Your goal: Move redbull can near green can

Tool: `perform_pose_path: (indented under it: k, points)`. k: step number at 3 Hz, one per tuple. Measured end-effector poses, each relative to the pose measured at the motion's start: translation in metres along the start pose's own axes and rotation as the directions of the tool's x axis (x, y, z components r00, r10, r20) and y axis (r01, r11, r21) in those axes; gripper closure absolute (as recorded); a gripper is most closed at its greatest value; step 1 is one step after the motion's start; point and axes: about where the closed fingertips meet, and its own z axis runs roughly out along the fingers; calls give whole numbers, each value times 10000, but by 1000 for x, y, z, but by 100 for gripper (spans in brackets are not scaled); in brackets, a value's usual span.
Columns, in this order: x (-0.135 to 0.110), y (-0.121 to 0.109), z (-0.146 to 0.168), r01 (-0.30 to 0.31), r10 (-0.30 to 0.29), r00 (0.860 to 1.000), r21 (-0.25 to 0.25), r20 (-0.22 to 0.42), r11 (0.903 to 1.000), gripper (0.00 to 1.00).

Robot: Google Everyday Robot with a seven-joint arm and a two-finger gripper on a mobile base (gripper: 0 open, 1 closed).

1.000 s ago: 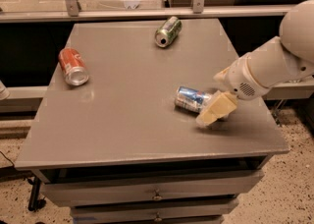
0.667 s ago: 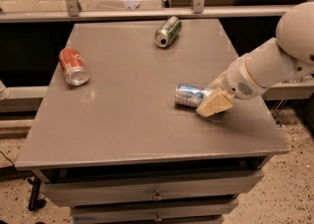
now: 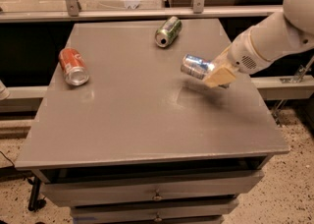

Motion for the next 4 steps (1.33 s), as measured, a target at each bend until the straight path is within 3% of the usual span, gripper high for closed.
perform_pose_path:
  k: [1, 3, 4]
  points:
    - [-9, -47, -42, 1, 12, 9999, 1191, -102, 9929, 100]
    - [-14, -54, -52, -129, 115, 9999, 1486, 102, 9888, 100]
    - [-23, -71, -32, -286, 227, 9991, 1665, 367, 9856, 100]
